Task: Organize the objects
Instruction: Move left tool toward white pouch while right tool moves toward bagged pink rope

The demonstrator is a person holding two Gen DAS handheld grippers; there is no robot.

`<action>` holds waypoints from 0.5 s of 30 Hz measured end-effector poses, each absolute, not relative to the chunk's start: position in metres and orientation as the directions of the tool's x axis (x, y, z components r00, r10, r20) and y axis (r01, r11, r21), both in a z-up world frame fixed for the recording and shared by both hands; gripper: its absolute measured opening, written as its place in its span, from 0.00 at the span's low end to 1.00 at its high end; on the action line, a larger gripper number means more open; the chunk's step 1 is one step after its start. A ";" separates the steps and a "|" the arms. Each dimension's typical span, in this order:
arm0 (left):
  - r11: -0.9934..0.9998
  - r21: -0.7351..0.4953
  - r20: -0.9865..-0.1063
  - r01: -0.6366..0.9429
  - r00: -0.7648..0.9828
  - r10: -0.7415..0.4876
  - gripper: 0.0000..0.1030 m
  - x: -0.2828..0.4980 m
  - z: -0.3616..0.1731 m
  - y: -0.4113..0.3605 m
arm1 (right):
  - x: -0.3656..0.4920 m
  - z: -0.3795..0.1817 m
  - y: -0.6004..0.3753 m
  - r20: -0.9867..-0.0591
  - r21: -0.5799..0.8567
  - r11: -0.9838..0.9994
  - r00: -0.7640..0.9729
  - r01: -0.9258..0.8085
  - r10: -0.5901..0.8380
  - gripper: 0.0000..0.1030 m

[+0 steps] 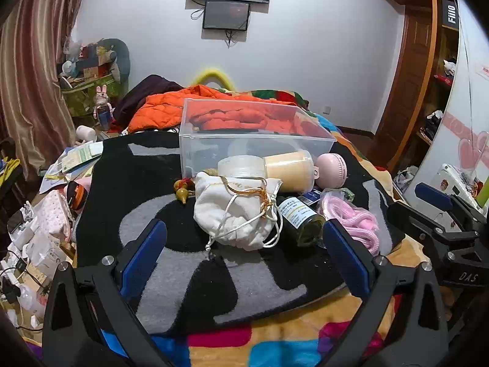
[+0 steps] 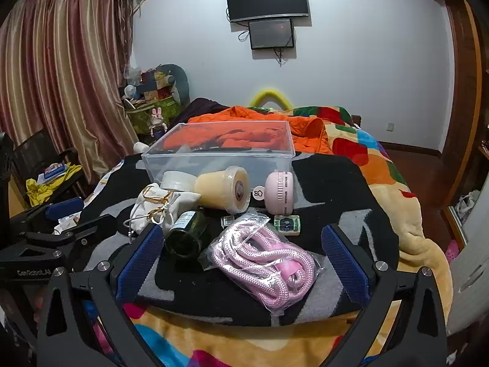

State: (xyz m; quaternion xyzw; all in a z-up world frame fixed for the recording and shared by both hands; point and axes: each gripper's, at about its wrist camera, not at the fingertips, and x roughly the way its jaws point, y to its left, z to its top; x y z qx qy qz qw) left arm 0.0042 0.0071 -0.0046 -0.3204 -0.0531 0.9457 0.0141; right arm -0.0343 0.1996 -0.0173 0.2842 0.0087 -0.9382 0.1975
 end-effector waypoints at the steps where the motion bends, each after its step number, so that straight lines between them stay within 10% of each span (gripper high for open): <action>1: -0.994 -0.110 -0.604 0.009 -0.795 0.060 1.00 0.004 -0.004 0.007 | -0.034 -0.017 0.200 -0.537 0.095 -0.921 -0.760 0.377 -0.367 1.00; 15: -0.994 -0.112 -0.604 0.010 -0.795 0.060 1.00 0.007 -0.005 0.005 | -0.035 -0.019 0.197 -0.544 0.100 -0.917 -0.751 0.385 -0.375 1.00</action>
